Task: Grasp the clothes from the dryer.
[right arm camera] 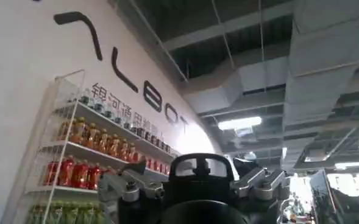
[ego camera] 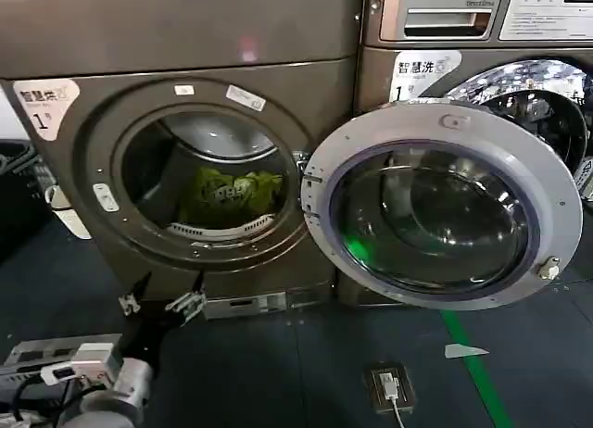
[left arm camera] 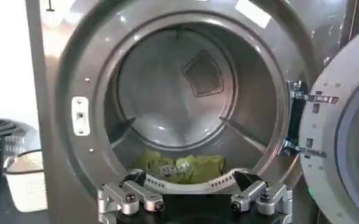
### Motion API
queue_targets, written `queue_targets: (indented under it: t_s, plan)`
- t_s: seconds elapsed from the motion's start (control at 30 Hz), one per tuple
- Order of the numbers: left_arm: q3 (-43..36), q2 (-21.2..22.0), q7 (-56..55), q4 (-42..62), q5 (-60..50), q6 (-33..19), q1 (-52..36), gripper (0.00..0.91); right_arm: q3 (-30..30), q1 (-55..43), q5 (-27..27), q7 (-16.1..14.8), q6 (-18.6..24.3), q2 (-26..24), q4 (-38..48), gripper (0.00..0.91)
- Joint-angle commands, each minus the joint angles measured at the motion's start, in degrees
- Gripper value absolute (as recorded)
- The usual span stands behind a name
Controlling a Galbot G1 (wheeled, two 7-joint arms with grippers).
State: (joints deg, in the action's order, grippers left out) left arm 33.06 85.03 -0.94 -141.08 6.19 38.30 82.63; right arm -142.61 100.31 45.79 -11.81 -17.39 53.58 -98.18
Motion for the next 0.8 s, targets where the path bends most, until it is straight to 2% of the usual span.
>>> queue_targets:
  t_s: [0.03,0.8]
  plan:
    - [0.1,0.0,0.0,0.2,0.0,0.0,0.0,0.907,0.0,0.0,0.1,0.0,0.4,0.0,0.0,0.907]
    - [0.3,0.1,0.0,0.7,-0.2,-0.2,-0.2,0.907,0.4,-0.4,0.1,-0.5,0.6,0.3,-0.3,0.907]
